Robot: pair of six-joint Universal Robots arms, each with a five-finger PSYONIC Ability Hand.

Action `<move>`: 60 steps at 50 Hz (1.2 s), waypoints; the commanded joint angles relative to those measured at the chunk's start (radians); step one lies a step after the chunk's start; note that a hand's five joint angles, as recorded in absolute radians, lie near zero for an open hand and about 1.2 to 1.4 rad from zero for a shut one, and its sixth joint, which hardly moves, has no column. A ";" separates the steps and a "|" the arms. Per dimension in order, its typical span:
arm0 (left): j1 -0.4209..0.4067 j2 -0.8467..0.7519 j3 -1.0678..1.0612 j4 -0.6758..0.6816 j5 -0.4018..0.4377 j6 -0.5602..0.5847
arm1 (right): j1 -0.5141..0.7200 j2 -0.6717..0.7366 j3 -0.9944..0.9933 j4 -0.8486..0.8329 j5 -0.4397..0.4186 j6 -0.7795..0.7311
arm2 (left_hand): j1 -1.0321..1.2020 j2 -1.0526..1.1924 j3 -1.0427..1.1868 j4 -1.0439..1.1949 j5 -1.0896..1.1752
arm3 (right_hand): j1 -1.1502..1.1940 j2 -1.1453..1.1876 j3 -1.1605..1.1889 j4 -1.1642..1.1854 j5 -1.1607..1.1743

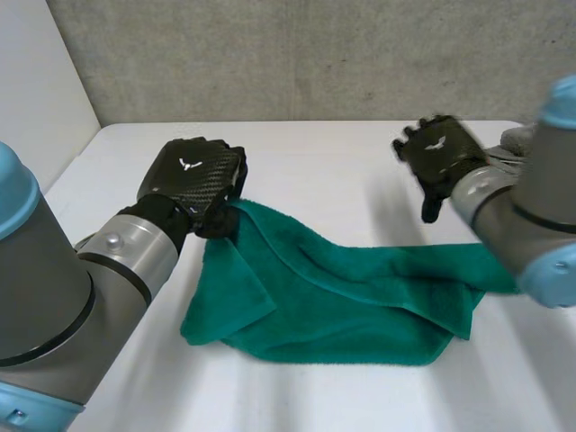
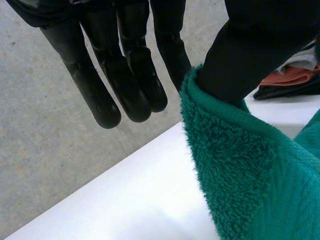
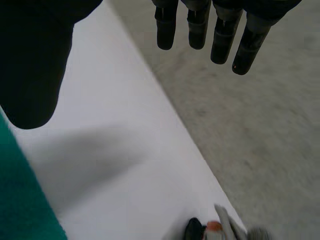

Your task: Fold the laundry.

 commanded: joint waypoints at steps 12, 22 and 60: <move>0.005 0.002 -0.004 0.000 0.000 0.000 | -0.220 -0.204 0.494 0.181 -0.232 0.367 | 0.244 0.199 0.204 0.194 0.244 | 0.456 0.439 0.451 0.426 0.418; 0.005 0.001 -0.007 0.000 0.000 0.000 | -0.222 -0.136 0.531 0.000 -0.231 0.421 | 0.244 0.199 0.204 0.194 0.244 | 0.468 0.451 0.464 0.438 0.430; 0.180 -0.264 0.414 0.190 -0.001 0.084 | -0.036 0.119 -0.216 -0.260 -0.007 0.051 | 0.244 0.199 0.204 0.194 0.244 | 1.192 1.175 1.188 1.162 1.154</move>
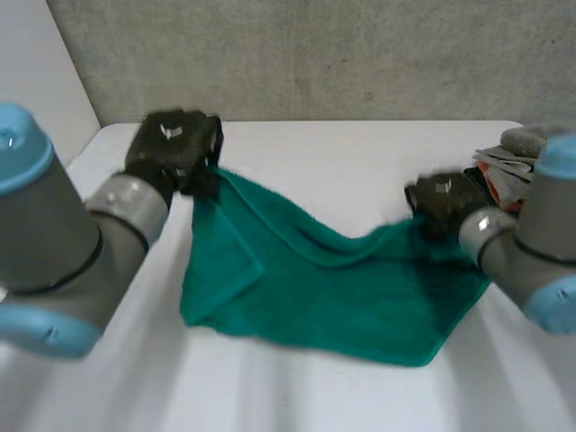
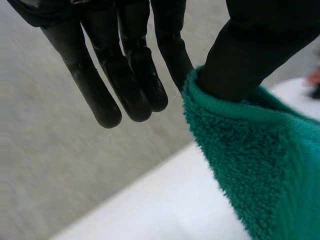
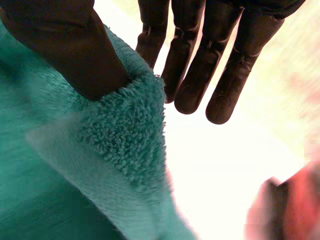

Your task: Fold the laundry.

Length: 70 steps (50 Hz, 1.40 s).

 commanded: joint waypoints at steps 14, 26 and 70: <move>0.113 -0.198 0.449 0.498 0.019 0.190 | 0.069 0.005 -0.528 -0.574 0.096 -0.244 | 0.244 0.199 0.203 0.194 0.244 | 0.406 0.218 0.214 0.208 0.228; 0.131 -0.118 0.027 0.487 0.016 0.203 | 0.063 -0.063 -0.120 -0.514 0.007 -0.231 | 0.244 0.199 0.203 0.194 0.244 | 0.406 0.218 0.214 0.208 0.228; 0.301 0.008 -0.422 0.194 0.145 -0.168 | -0.164 -0.212 0.379 -0.178 -0.065 0.063 | -0.789 -0.834 -0.830 -0.839 -0.790 | 0.406 0.218 0.214 0.208 0.228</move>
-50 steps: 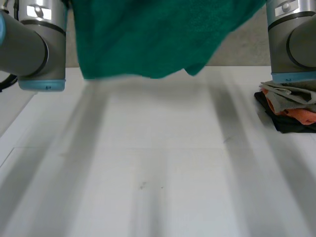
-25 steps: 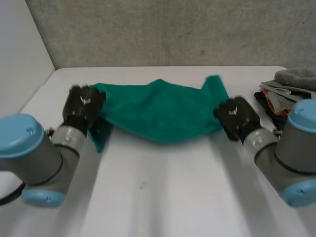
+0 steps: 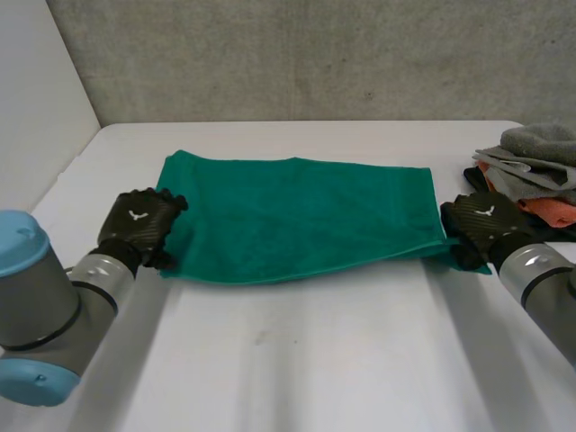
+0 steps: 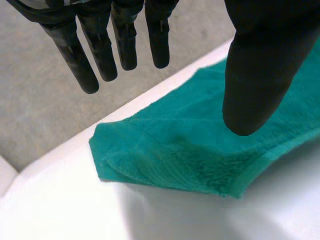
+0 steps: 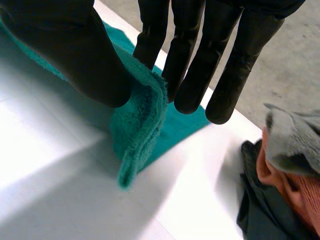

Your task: Fold the laundry.

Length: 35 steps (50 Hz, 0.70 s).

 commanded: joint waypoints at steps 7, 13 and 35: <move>0.095 0.085 -0.035 -0.212 0.009 -0.296 | -0.027 0.000 -0.003 0.000 -0.003 0.053 | 0.068 0.093 0.089 0.097 -0.240 | 0.406 0.218 0.214 0.207 0.225; 0.094 0.062 -0.036 -0.261 0.000 -0.297 | -0.025 0.007 -0.003 0.000 -0.003 0.053 | 0.253 0.279 0.274 0.282 -0.055 | 0.406 0.218 0.214 0.207 0.225; 0.012 -0.179 0.189 -0.180 -0.003 -0.287 | -0.027 0.008 0.013 0.000 -0.003 0.053 | 0.236 0.261 0.257 0.265 -0.072 | 0.406 0.218 0.214 0.207 0.225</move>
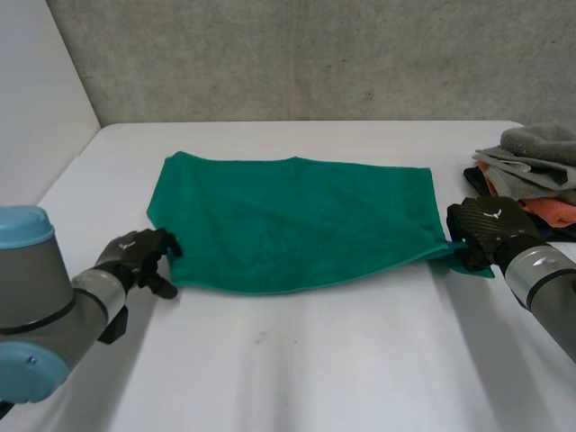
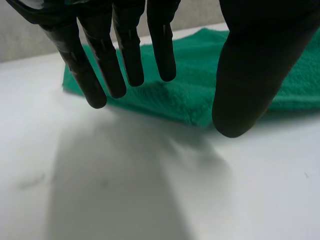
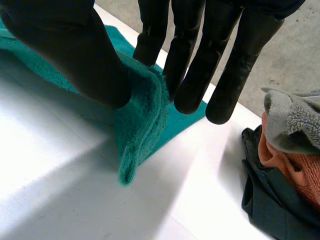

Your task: Fold the laundry.

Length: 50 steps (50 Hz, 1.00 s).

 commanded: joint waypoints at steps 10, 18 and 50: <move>-0.111 -0.218 0.319 0.034 -0.014 0.006 | 0.000 0.000 0.006 0.001 0.000 0.000 | 0.082 0.085 0.085 0.080 -0.069 | 0.406 0.218 0.214 0.207 0.225; -0.132 -0.263 0.363 0.026 -0.062 0.087 | -0.002 0.000 0.006 0.000 0.000 0.000 | 0.115 0.117 0.118 0.112 -0.037 | 0.406 0.218 0.214 0.207 0.225; -0.172 -0.074 0.116 0.048 -0.102 0.179 | -0.004 0.000 0.000 0.000 0.002 0.000 | 0.088 0.091 0.091 0.086 -0.063 | 0.406 0.218 0.214 0.207 0.225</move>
